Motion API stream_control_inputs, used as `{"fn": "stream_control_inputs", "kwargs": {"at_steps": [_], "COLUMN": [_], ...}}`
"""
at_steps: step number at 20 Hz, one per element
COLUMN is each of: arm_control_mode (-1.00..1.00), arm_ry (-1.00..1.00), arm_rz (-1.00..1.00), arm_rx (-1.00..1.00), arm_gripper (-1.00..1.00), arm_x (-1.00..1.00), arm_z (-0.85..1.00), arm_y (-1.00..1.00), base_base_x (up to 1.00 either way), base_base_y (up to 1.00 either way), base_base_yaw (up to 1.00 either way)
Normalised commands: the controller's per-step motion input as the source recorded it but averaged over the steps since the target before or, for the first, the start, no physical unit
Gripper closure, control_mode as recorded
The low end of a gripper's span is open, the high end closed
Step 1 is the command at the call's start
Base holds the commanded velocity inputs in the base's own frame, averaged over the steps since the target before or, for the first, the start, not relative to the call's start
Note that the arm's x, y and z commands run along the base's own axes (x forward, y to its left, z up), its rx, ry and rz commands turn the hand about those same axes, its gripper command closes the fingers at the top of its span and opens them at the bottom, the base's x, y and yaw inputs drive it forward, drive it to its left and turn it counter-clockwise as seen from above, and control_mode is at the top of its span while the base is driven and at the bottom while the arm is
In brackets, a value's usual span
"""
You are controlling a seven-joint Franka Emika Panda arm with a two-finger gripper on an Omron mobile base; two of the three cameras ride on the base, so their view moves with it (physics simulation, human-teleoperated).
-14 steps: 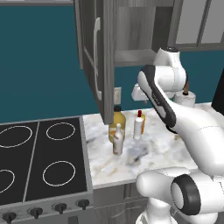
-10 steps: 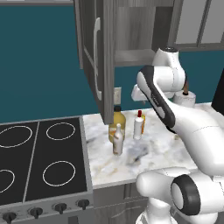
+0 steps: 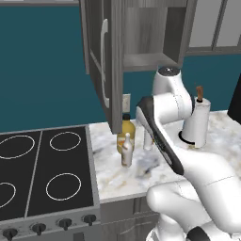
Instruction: Sort all alcoholic drinks to one cabinet, and non-alcoholic drinks to the other.
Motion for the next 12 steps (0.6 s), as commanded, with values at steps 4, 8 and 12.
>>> {"fn": "stream_control_inputs", "kwargs": {"at_steps": [4,8,12], "arm_control_mode": [-1.0,-1.0,-1.0], "arm_ry": [-0.15,0.0,0.02], "arm_rz": [0.0,0.02,0.09], "arm_rx": [0.05,0.1,0.05], "arm_gripper": [-1.0,-1.0,-1.0], "arm_x": [-0.92,-0.61,-0.26], "arm_z": [-0.18,0.0,-0.03], "arm_y": [0.13,0.0,0.15], "base_base_x": [0.0,0.0,0.0], "base_base_y": [0.0,0.0,0.0], "base_base_yaw": [0.0,0.0,0.0]}}
